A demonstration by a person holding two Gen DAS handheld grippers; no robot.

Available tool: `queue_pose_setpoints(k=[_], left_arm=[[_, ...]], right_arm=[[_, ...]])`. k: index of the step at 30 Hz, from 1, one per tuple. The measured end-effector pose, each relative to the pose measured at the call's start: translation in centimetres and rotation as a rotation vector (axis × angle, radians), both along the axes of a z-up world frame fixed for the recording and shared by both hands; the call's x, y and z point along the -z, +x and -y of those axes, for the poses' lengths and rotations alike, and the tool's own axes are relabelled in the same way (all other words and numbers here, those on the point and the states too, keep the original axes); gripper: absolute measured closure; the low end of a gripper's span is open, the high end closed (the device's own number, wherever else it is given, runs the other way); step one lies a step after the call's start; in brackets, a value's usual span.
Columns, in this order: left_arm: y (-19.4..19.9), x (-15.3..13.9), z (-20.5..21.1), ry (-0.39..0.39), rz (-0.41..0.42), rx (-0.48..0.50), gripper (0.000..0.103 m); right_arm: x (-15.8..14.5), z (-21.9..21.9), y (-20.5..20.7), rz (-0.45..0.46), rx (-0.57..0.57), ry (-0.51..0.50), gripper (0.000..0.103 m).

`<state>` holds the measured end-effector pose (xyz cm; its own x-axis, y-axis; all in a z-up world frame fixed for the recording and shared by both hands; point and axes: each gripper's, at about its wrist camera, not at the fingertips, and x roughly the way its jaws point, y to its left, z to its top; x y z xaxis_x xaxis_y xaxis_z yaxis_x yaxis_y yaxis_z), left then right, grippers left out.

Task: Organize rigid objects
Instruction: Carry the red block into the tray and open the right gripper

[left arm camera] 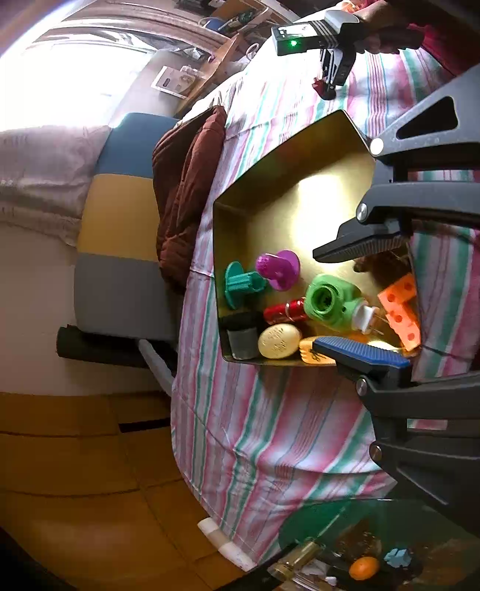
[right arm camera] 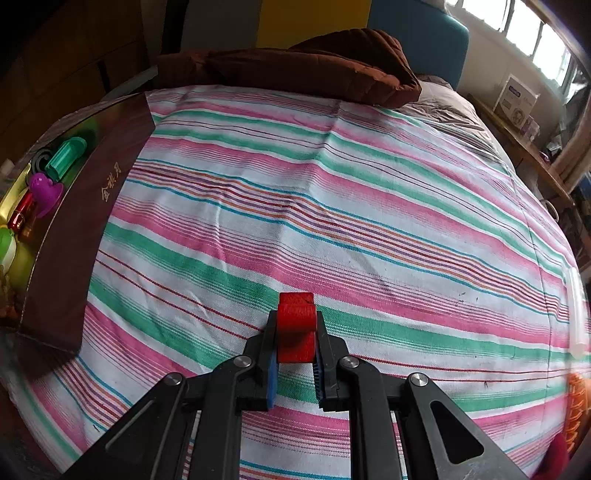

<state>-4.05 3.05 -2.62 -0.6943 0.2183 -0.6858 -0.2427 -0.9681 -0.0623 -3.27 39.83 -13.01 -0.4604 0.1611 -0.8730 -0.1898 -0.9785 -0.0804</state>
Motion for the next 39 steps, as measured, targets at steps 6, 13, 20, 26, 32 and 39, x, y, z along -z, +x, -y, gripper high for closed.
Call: queue_pose_setpoints(k=[6,13,20,26,32,39], left_arm=[[0.2,0.8,1.5,0.012,0.029,-0.025,0.061],[0.3,1.6,2.6,0.028,0.054,-0.031,0.061],[0.2,2.4,3.5,0.046,0.078,-0.041,0.061],[0.1,2.9,4.8,0.06,0.086,-0.073,0.061],[0.0,3.3,6.1,0.062,0.098,-0.107,0.061],[0.2,3.4,6.7,0.06,0.096,-0.112,0.061]], right_arm=[[0.0,0.4,0.1,0.003,0.004,0.026,0.088],[-0.1,0.8,0.1,0.022,0.023,0.038,0.088],[-0.4,1.4,0.9,0.033,0.03,0.034,0.088],[-3.2,2.5,1.0,-0.037,0.043,-0.004,0.088],[-7.8,7.2,-0.1,-0.159,-0.061,-0.064,0.088],[-8.9,14.2,-3.0,-0.189,-0.223,-0.155,0.088]])
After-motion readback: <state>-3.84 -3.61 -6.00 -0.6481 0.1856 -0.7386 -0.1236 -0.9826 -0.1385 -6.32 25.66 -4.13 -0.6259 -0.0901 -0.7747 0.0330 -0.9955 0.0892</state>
